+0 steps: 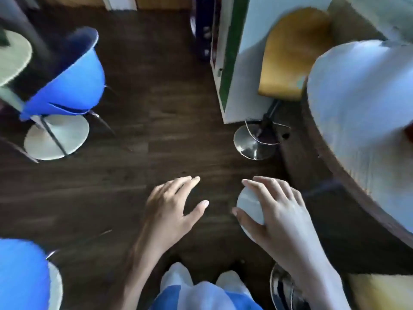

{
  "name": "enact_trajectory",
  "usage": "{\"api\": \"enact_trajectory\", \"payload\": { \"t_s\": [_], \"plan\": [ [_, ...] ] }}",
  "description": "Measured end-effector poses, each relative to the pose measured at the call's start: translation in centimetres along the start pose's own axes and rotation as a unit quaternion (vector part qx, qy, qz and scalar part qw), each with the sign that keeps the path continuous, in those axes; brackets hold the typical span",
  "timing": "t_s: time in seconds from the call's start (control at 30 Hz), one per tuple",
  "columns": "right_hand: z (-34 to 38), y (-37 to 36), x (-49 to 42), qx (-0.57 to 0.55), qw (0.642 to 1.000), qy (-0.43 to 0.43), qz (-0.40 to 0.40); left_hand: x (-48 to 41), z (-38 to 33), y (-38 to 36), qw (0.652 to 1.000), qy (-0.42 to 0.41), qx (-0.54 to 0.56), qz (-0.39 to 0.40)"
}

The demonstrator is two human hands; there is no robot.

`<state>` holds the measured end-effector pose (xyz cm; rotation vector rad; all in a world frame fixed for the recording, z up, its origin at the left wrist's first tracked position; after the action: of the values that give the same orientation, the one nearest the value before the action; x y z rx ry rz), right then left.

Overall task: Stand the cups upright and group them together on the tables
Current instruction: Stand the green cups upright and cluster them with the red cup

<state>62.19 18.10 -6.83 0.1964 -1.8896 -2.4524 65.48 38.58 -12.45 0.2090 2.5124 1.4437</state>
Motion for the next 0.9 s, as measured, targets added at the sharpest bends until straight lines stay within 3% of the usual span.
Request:
{"api": "enact_trajectory", "payload": {
  "t_s": [0.2,0.47,0.6,0.9],
  "plan": [
    [11.1,-6.3,-7.4,0.029,0.989,0.133,0.052,4.8,12.7,4.5,0.986,0.145,0.009,-0.086],
    [23.8,-13.4,-16.3,0.013,0.955,0.258,0.146,9.2,25.3,10.0,0.927,0.339,-0.035,-0.159],
    [28.2,-16.0,-21.6,0.0,0.939,0.298,0.173,7.7,29.6,12.4,0.913,0.371,-0.072,-0.154],
    [37.8,-20.9,-37.3,-0.029,0.918,0.362,0.156,-3.2,41.6,16.1,0.895,0.412,-0.112,-0.134]
  ]
}}
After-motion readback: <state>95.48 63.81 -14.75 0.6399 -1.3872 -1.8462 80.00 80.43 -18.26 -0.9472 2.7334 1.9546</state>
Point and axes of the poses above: each hand's wrist, its own x-axis away from the middle knuckle, its own y-axis out of the back of the hand, z = x × y, the point moved 2 cm from there along -x, towards the middle knuckle, and after that the axes turned 1 degree about x, right-handed, at the moved point
